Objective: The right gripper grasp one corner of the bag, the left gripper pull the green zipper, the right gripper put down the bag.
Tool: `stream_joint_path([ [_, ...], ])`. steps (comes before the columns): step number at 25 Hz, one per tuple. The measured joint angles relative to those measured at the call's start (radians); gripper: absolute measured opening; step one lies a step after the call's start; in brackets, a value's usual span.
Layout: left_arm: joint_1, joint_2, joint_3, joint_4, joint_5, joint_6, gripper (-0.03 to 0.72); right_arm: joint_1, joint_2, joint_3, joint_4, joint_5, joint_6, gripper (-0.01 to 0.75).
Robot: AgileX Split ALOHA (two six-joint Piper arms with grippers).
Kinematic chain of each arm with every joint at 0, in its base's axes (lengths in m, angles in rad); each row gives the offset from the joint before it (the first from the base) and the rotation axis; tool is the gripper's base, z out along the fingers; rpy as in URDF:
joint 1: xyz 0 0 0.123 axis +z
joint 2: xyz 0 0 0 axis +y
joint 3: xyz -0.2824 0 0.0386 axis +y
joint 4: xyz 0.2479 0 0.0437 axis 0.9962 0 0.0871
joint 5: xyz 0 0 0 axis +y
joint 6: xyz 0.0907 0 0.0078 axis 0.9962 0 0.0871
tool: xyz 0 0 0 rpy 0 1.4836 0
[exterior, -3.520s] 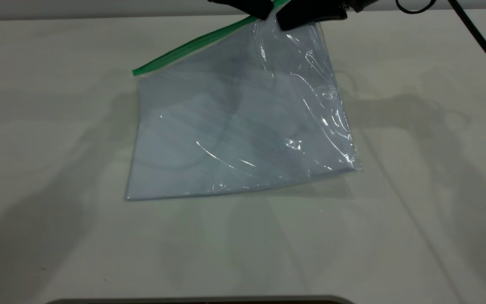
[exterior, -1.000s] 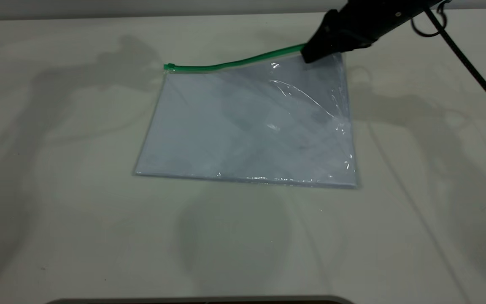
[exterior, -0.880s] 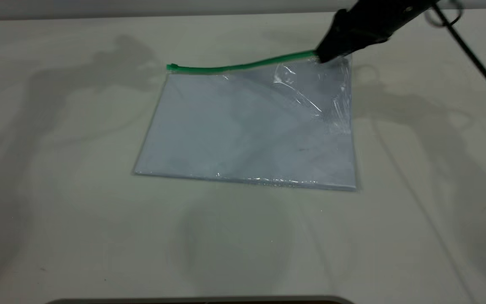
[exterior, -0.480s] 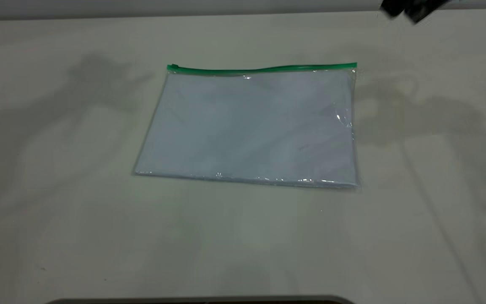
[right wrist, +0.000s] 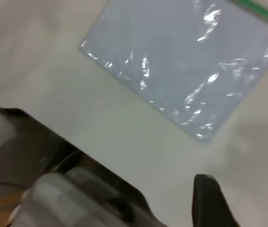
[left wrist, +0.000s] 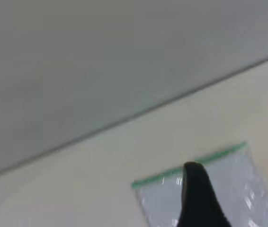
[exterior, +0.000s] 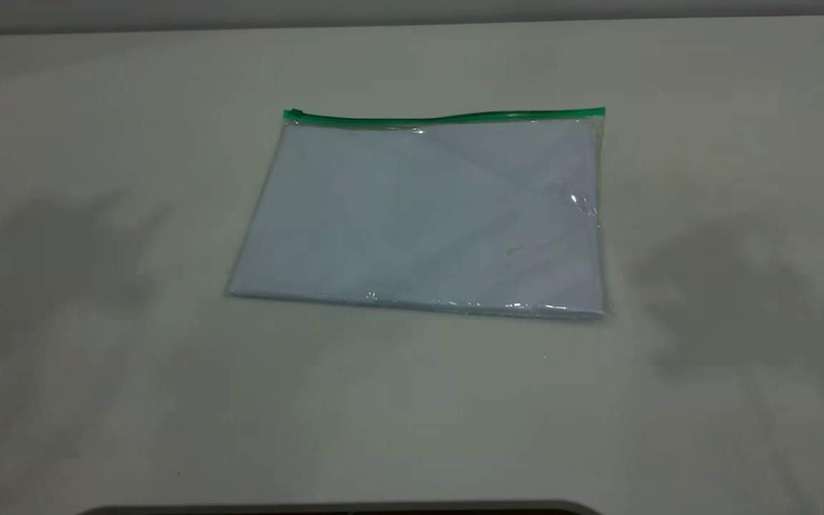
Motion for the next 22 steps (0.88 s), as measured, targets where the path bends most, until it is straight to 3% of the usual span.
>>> stream_joint_path([
  [7,0.0,-0.288,0.528,0.133,0.0,-0.001,0.496,0.0,-0.504,0.279,-0.136,-0.014,0.095,0.376],
  [12,0.0,-0.439,0.881,0.157,0.0,-0.002,0.496,0.0,-0.783,0.512,-0.278,-0.029,0.248,0.437],
  [19,0.0,-0.675,1.247,0.157,-0.011,-0.003,0.496,0.0,-1.03,0.823,-0.41,-0.092,0.333,0.484],
  [22,0.0,-0.783,1.375,0.157,-0.054,-0.009,0.496,0.001,-1.066,0.87,-0.408,-0.097,0.338,0.484],
])
